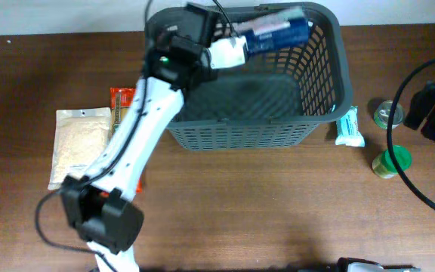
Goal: Pack container
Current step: 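Carry the tissue box into the basket and release it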
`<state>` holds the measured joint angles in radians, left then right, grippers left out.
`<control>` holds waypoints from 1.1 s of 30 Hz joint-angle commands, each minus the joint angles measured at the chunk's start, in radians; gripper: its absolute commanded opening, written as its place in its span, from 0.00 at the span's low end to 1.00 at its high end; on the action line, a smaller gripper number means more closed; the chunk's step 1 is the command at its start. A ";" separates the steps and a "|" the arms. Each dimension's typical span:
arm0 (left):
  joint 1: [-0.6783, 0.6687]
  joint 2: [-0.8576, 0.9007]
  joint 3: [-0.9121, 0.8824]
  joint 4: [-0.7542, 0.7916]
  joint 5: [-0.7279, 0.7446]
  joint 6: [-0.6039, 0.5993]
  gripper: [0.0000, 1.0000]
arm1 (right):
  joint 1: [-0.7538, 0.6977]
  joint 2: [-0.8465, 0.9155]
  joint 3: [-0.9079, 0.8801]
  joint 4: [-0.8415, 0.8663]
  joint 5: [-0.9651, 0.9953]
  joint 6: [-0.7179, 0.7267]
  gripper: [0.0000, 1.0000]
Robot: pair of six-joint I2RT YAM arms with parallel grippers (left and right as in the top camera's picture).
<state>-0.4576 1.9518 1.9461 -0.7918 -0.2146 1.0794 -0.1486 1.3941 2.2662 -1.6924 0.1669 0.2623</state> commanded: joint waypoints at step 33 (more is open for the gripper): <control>-0.042 0.064 0.028 -0.070 -0.133 -0.274 0.99 | 0.003 0.000 0.001 -0.006 0.002 0.005 0.99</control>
<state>-0.4927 2.0754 1.9339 -0.8646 -0.3134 0.9161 -0.1486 1.3941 2.2662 -1.6924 0.1669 0.2619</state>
